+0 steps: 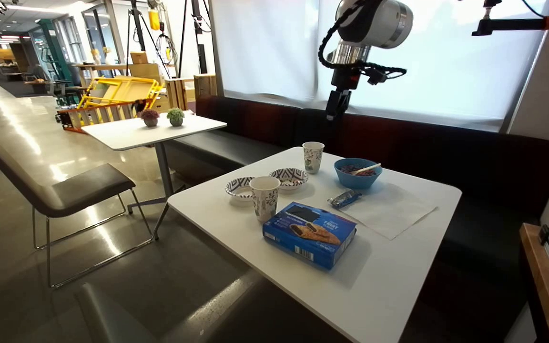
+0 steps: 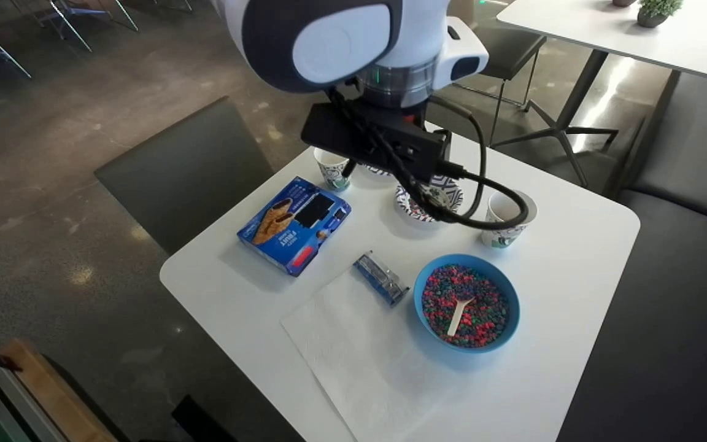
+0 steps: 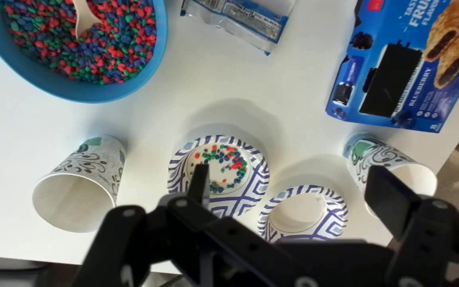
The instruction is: Use the spoon to take some contents from the blue bowl and place them in the black and white bowl on the right.
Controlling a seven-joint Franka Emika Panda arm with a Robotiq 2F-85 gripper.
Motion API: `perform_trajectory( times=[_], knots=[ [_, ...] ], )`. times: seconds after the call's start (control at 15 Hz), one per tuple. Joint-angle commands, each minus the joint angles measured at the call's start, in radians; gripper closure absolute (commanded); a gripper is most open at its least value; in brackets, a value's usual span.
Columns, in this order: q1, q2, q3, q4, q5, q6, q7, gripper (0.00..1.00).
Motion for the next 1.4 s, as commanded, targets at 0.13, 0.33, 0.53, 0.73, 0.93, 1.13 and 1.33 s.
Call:
perform_trajectory(
  times=[0.13,0.33,0.53,0.73,0.93,1.13,1.33],
  knots=[
    [-0.105,0.107,0.025,-0.023,0.041,0.216,-0.112,0.00],
    [-0.124,0.112,0.028,-0.018,-0.003,0.224,-0.078,0.00],
    [-0.140,0.127,0.032,-0.015,-0.008,0.234,-0.081,0.00],
    [-0.135,0.118,0.040,-0.013,-0.006,0.234,-0.080,0.00],
    [-0.127,0.151,0.035,-0.021,-0.034,0.328,-0.097,0.00],
    [-0.153,0.213,0.049,-0.025,-0.059,0.441,-0.123,0.00],
    [-0.193,0.279,0.069,-0.009,-0.087,0.477,-0.137,0.00]
  ],
)
